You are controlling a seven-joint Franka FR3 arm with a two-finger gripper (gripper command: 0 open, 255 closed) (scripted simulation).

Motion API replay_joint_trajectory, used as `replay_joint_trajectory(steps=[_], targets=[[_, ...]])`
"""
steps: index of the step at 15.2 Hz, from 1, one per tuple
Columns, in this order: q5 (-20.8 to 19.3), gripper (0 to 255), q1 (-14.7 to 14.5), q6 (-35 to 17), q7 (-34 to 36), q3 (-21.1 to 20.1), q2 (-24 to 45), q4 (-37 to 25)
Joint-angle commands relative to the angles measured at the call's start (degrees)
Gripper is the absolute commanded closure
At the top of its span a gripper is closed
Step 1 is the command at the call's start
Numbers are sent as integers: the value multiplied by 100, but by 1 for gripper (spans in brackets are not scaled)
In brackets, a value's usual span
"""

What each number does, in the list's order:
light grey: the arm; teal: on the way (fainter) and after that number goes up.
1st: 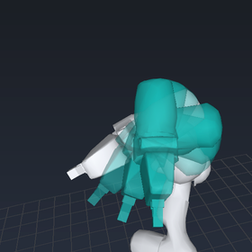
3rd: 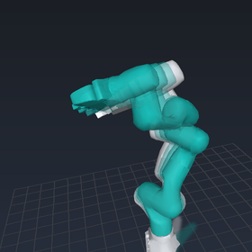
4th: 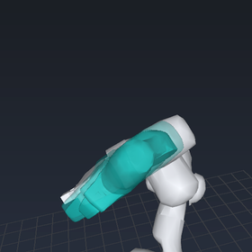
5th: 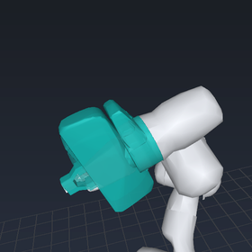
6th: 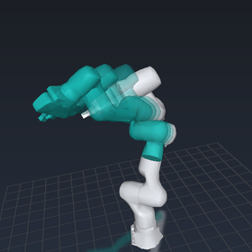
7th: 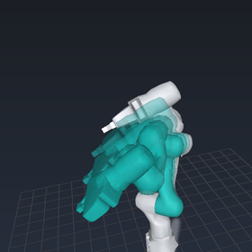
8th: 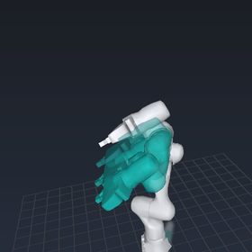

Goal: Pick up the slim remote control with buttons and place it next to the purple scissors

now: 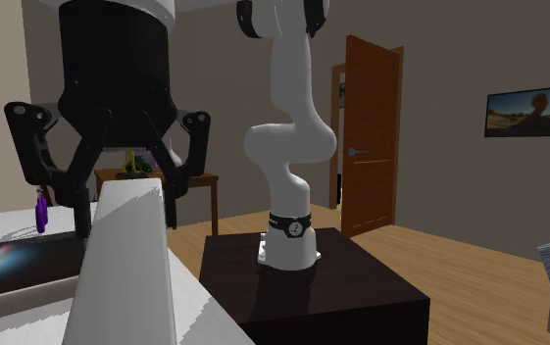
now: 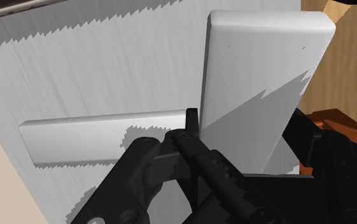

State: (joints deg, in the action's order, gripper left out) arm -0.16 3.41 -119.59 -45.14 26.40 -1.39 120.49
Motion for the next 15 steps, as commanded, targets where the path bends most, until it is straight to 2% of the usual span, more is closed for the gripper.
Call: replay_joint_trajectory(steps=[1, 15], targets=[[-22, 255, -5, 148, 23, -7, -44, -108], [-138, 255, -25, 1207, 117, -47, -304, -933]])
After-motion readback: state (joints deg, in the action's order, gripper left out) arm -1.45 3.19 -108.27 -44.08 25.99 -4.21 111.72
